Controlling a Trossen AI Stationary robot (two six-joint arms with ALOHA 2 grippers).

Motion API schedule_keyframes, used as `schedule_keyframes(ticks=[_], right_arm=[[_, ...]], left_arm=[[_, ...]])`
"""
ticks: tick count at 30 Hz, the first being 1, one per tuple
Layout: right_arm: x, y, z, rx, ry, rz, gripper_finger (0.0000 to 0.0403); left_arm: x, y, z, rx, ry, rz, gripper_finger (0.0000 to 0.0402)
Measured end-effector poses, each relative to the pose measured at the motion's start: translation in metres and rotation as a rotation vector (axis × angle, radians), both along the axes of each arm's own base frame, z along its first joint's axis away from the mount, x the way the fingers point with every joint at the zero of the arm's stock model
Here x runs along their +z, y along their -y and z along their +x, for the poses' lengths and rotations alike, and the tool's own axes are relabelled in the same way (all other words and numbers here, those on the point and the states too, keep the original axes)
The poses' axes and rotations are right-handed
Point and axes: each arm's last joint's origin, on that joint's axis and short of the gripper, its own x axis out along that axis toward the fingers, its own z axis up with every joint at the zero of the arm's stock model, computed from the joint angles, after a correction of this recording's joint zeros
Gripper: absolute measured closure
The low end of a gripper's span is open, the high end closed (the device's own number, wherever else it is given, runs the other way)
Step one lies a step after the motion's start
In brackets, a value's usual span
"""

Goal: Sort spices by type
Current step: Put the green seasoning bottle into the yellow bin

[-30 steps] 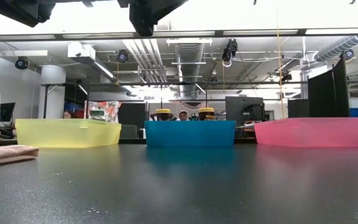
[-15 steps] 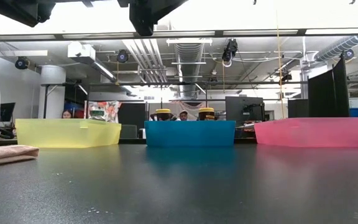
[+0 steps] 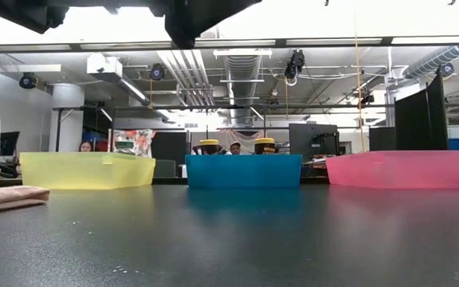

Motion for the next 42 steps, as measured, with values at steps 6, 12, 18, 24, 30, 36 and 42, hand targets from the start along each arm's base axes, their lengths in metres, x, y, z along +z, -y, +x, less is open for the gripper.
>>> schedule_keyframes(ticks=[6,12,18,24,30,36,42], right_arm=[[0.007,0.019,0.033,0.002,0.116,-0.003,0.0206],[0.018,0.051,0.084,0.121,0.306,-0.038,0.0206],[0.027,0.08,0.114,0.231,0.42,-0.155,0.0206],[0.033,0.085,0.132,0.349,0.539,-0.257,0.0206],[0.031,0.092,0.142,0.389,0.563,-0.325,0.0206],[0.033,0.094,0.147,0.42,0.596,-0.339,0.0206],[0.035,0.094,0.148,0.437,0.615,-0.345,0.0206]], left_arm=[[0.0,-0.004,-0.004,0.07,-0.086,0.093,0.0118],[-0.007,-0.006,-0.005,0.089,-0.17,0.186,0.0117],[-0.008,-0.015,-0.014,0.22,-0.31,0.226,0.0117],[-0.001,-0.03,-0.022,0.29,-0.391,0.161,0.0117],[0.001,-0.036,-0.021,0.306,-0.39,0.17,0.0117],[-0.006,-0.042,-0.017,0.326,-0.418,0.185,0.0117],[-0.007,-0.045,-0.016,0.336,-0.426,0.188,0.0118]])
